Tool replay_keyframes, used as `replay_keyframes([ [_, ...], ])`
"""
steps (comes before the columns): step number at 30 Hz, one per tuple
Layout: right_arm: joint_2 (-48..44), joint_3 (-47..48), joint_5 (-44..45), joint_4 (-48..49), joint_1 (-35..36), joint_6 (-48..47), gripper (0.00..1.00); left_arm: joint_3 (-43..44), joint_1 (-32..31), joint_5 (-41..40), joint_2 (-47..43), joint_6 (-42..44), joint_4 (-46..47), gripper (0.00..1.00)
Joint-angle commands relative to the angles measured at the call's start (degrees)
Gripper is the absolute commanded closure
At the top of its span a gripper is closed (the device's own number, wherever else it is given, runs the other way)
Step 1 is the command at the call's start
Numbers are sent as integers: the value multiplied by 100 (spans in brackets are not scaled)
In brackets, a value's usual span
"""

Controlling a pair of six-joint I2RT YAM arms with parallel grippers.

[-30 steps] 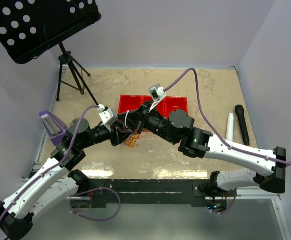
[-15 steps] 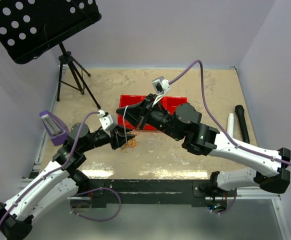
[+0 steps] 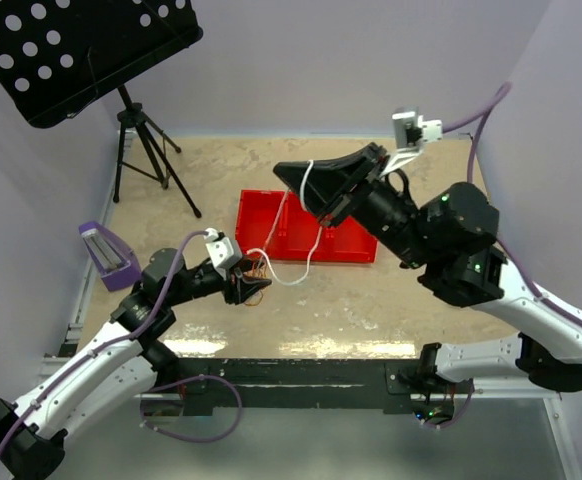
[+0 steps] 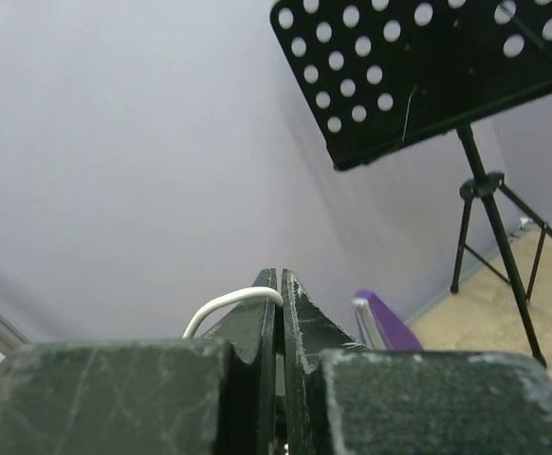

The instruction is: Untangle the cables

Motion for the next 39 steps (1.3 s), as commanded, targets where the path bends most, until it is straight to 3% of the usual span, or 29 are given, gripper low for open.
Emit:
replay_keyframes([
  [1,-214,562,352,312,18,-178,100,-126,17,74,29,173,-111,48],
  [6,-258,1133,660,47,18,-450,100,-197,17,47,82,208,-93,48],
  [12,-117,1942,880,-479,18,-714,100,-355,17,118,99,313,337,60],
  [26,85,3876,2066,-972,18,-1794,100,-715,17,162,65,296,820,63],
  [36,252,4369,2708,-989,27,-2463,100,-838,17,83,82,226,987,63],
  [39,208,4001,2639,-876,27,-2384,100,-865,26,161,64,234,1058,64],
])
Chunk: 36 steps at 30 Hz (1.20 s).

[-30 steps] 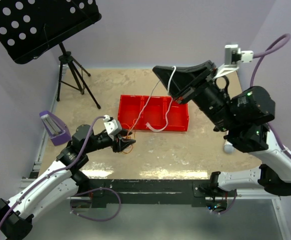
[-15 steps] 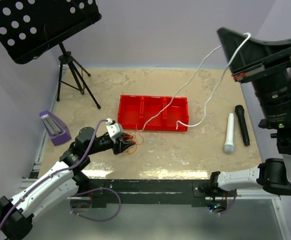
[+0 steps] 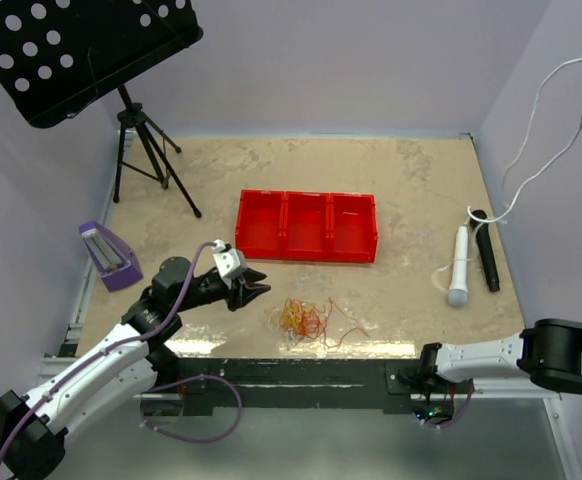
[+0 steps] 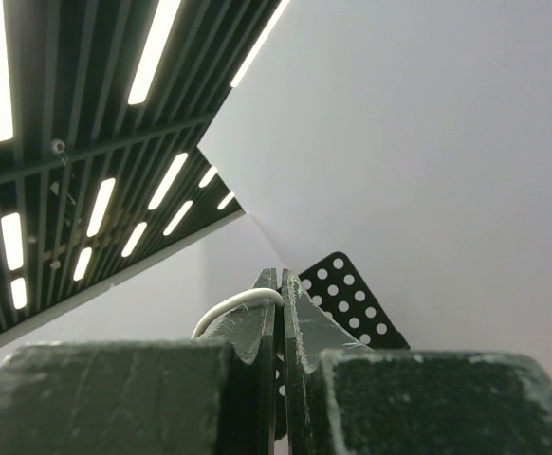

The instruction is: Untangle the cables

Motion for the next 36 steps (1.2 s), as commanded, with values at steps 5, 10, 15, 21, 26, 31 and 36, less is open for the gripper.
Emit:
replay_keyframes([
  [5,381,-510,-23,-120,18,-3,100,176,24,381,19,70,393,44],
  [10,575,-721,91,64,18,-90,100,431,24,119,19,44,306,39],
  [15,830,-914,320,222,0,-275,100,1019,173,-118,-165,-70,8,27],
  [21,970,-1520,216,512,-385,-109,100,2362,217,-1644,-210,53,-1256,21],
  [26,1146,-2029,-856,696,-1352,515,100,2813,226,-3508,-403,-78,-1707,11],
  [31,1585,-1987,-1200,812,-1581,569,100,2980,322,-4470,-482,-563,-1918,0],
  [36,1840,-1767,-1306,741,-1889,639,100,2884,314,-4338,-535,-264,-1778,0],
])
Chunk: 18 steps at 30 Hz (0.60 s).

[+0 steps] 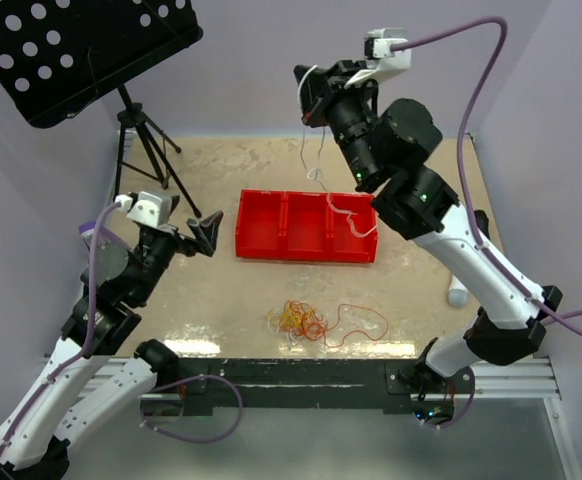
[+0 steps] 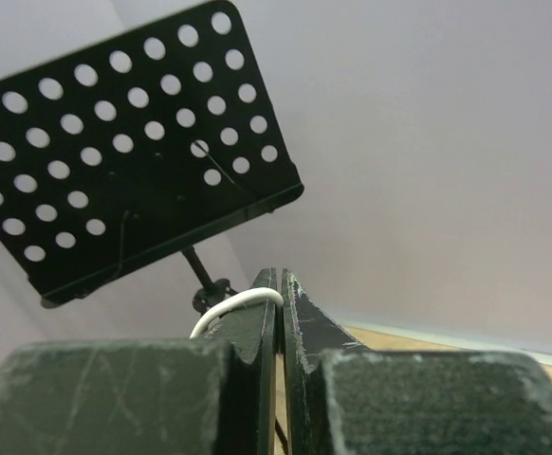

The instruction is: Untangle the cables

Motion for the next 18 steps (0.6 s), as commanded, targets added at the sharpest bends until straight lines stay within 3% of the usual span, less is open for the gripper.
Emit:
replay_keyframes([
  [1,48,307,-241,197,-298,154,100,71,23,-288,-10,128,-20,0],
  [18,-145,-449,40,232,-1335,312,100,-254,32,371,-142,515,226,0],
])
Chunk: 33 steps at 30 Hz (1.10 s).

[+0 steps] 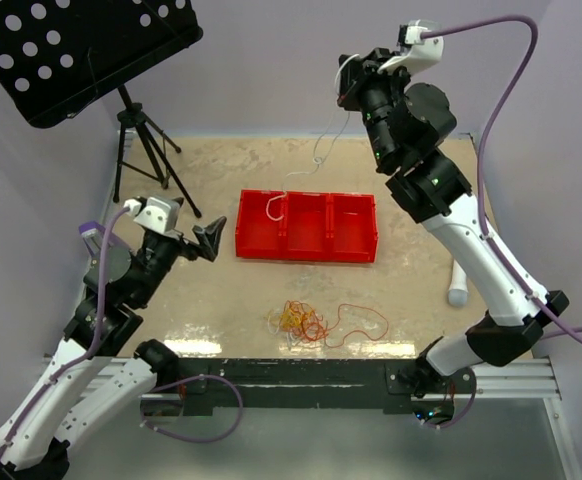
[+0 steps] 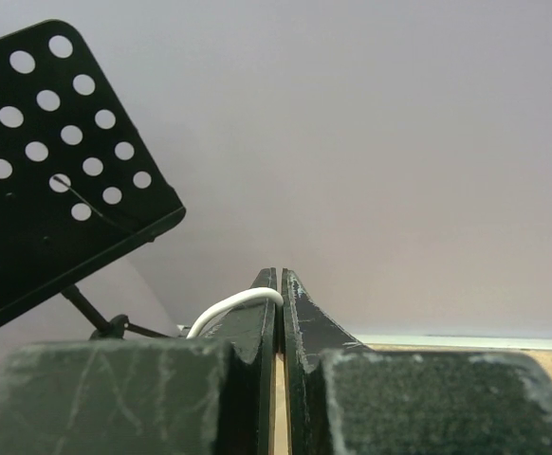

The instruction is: Untangle the cables

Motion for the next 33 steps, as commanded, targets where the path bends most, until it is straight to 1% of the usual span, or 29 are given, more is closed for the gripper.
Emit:
replay_keyframes([
  [1,-110,6,31,206,-129,65,100,-114,34,227,-74,330,189,0],
  [10,-189,-64,5,127,-305,56,100,-281,60,622,-110,622,163,0],
  [14,-242,-178,13,126,-401,56,100,-343,61,667,-118,692,198,0],
  [21,-382,-653,-30,328,-656,109,100,-396,78,816,-154,745,180,0],
  [33,-373,-837,-118,346,-859,144,100,-510,113,825,-215,692,259,0],
])
